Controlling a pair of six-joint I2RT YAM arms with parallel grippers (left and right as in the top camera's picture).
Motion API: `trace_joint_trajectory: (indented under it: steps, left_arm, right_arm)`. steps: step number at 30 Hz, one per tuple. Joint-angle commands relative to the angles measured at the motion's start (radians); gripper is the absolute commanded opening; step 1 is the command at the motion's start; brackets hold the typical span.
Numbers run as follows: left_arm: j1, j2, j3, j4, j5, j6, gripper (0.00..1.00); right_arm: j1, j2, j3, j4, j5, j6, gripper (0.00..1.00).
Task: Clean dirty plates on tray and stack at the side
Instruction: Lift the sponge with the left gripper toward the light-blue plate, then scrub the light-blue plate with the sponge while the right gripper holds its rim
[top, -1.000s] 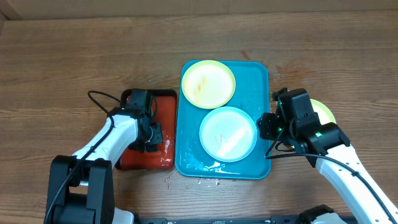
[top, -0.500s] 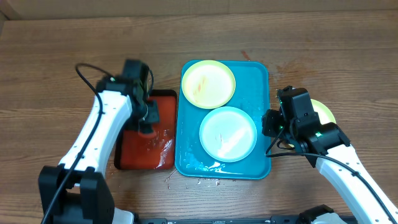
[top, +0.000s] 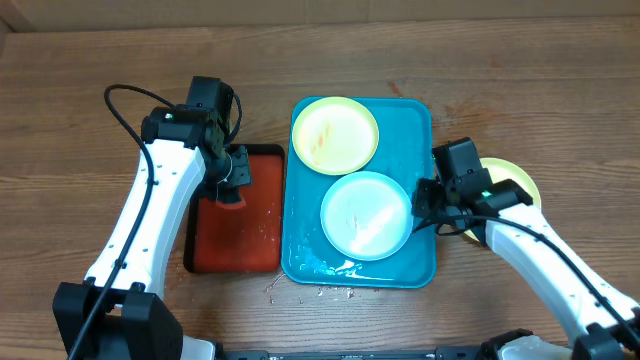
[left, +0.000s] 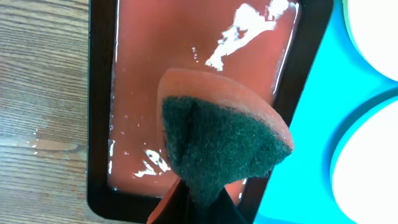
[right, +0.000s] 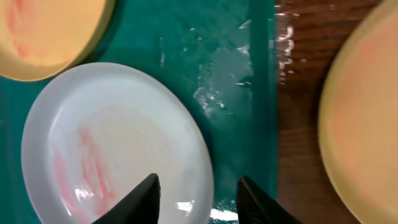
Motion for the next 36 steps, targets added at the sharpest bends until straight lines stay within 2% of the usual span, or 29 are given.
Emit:
trace_joint_trajectory:
  steps: [1, 10, 12, 15, 16, 22, 30, 36]
  left_arm:
    - [-0.008, -0.023, 0.048, -0.016, -0.005, 0.035, 0.04]
    - [-0.012, -0.06, 0.175, -0.089, 0.011, 0.042, 0.04]
    - [-0.021, -0.067, 0.177, -0.083, 0.028, 0.041, 0.04]
    - [-0.051, -0.064, 0.175, -0.062, 0.083, 0.04, 0.04]
    - [-0.067, -0.063, 0.174, -0.047, 0.102, 0.04, 0.04]
    - [-0.225, -0.038, 0.121, 0.122, 0.135, -0.054, 0.04]
    - [-0.416, 0.148, 0.005, 0.326, 0.17, -0.304, 0.04]
    - [-0.459, 0.328, 0.004, 0.413, 0.211, -0.344, 0.04]
  right_arm:
    - [-0.004, 0.046, 0.018, 0.028, -0.117, -0.116, 0.43]
    - [-0.004, 0.187, 0.018, 0.053, -0.067, -0.119, 0.44]
    - [-0.004, 0.211, 0.018, 0.066, -0.071, -0.118, 0.37]
    - [-0.003, 0.233, 0.018, 0.074, -0.079, -0.114, 0.08]
    - [-0.003, 0.235, 0.018, 0.074, -0.079, -0.113, 0.04]
    - [-0.003, 0.236, 0.018, 0.081, -0.079, -0.105, 0.04]
    - [-0.003, 0.236, 0.018, 0.081, -0.079, -0.084, 0.04]
    - [-0.003, 0.236, 0.018, 0.08, -0.079, -0.084, 0.04]
